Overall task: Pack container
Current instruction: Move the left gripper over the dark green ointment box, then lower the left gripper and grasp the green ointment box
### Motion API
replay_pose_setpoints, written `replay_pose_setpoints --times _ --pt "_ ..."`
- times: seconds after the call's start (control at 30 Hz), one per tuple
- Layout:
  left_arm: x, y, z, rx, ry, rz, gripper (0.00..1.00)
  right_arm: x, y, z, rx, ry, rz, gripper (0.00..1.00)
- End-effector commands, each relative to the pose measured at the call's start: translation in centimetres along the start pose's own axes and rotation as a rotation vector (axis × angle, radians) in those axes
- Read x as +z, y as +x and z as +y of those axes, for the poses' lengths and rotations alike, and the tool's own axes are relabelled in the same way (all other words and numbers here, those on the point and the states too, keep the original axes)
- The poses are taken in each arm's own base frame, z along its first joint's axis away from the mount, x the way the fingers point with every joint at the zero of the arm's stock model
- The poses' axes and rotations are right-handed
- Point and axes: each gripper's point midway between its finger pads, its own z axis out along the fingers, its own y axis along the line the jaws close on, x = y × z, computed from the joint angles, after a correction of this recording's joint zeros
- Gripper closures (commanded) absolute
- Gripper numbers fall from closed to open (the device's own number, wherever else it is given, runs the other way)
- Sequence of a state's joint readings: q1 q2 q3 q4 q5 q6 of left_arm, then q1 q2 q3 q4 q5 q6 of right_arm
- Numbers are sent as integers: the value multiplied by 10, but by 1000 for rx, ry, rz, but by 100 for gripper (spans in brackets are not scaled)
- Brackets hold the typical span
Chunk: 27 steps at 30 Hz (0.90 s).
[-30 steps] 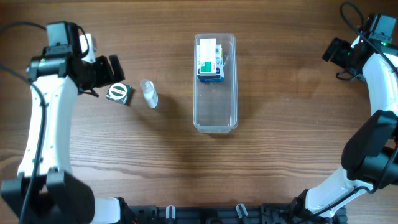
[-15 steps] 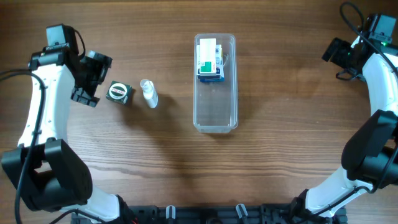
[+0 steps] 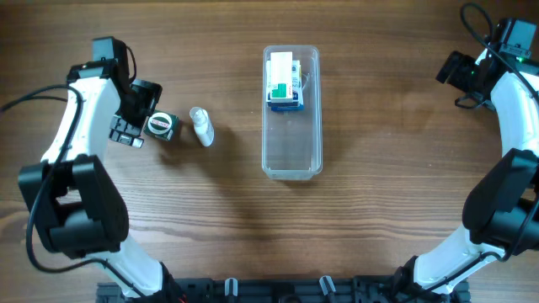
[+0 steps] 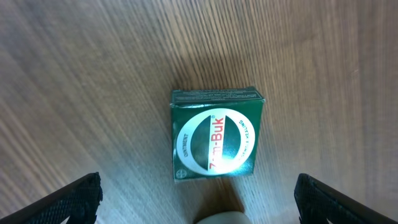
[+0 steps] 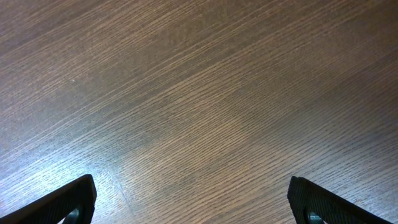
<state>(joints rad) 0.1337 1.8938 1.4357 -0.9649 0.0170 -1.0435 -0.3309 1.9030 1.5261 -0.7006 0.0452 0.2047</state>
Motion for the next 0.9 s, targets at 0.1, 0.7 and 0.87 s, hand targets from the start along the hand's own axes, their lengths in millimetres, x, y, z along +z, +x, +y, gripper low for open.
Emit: replay_pose_setpoints --times 0.1,0.7,0.87 --pt "26 4 -9 55 -8 20 0 7 4 -2 12 7 16 0" --pt "57 1 1 29 -84 14 0 7 4 -2 12 7 16 0" --pt "61 2 5 29 -104 21 0 7 4 -2 12 7 16 0"
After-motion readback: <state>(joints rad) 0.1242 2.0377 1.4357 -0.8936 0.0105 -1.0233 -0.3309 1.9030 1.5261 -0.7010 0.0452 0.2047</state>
